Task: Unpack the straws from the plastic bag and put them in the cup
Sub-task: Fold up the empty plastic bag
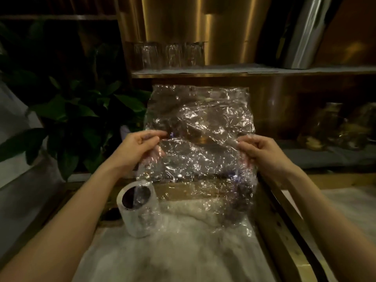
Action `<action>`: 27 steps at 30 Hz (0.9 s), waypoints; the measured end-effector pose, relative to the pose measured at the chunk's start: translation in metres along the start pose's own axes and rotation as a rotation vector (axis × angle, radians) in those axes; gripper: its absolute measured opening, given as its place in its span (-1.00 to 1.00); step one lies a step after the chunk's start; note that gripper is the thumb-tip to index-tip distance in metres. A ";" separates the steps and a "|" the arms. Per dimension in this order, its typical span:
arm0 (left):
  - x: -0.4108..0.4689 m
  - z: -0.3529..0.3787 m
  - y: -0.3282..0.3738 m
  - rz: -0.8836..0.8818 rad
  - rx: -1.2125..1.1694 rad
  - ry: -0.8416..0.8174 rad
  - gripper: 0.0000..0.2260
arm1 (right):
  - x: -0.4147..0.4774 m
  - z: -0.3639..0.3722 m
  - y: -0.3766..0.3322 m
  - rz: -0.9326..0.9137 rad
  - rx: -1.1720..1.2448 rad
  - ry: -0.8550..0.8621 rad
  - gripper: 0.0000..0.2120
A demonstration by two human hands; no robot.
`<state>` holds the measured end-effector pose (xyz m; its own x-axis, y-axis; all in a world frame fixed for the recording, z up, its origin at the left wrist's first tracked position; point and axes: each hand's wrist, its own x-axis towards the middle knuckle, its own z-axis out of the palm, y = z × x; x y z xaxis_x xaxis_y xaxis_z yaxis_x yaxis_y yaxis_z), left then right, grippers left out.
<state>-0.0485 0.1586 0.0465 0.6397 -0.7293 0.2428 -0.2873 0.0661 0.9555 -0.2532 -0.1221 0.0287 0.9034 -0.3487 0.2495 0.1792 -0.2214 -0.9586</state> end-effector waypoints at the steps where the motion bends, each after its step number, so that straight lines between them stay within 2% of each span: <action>1: 0.002 -0.003 0.001 0.010 -0.015 0.000 -0.77 | 0.000 -0.004 -0.003 0.021 -0.014 -0.076 -0.69; 4: 0.008 -0.012 0.003 0.050 0.037 -0.029 -0.74 | 0.001 -0.013 -0.009 0.030 -0.061 -0.178 -0.64; 8: 0.014 -0.026 0.007 0.048 0.073 -0.113 -0.74 | 0.011 -0.014 -0.014 0.011 -0.070 -0.024 -0.76; 11: 0.018 -0.034 0.009 -0.005 0.032 -0.113 -0.71 | 0.018 -0.016 -0.017 0.018 0.062 0.052 -0.80; 14: 0.021 -0.038 0.015 0.011 0.133 -0.118 -0.88 | 0.022 -0.019 -0.022 0.025 0.125 0.059 -0.82; 18: 0.024 -0.038 0.029 0.055 0.270 -0.114 -0.63 | 0.025 -0.025 -0.030 -0.020 0.132 0.020 -0.85; 20: 0.026 -0.037 0.037 0.075 0.283 -0.129 -0.54 | 0.027 -0.029 -0.035 -0.086 0.066 -0.036 -0.74; 23: 0.027 -0.037 0.051 0.067 0.161 -0.239 -0.56 | 0.030 -0.034 -0.039 -0.065 0.155 -0.120 -0.61; 27: 0.028 -0.036 0.069 0.136 0.211 -0.309 -0.56 | 0.037 -0.039 -0.044 -0.098 0.242 -0.139 -0.67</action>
<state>-0.0248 0.1672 0.1256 0.3498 -0.8964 0.2723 -0.5156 0.0584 0.8548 -0.2425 -0.1609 0.0856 0.9189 -0.2046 0.3374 0.3410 -0.0187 -0.9399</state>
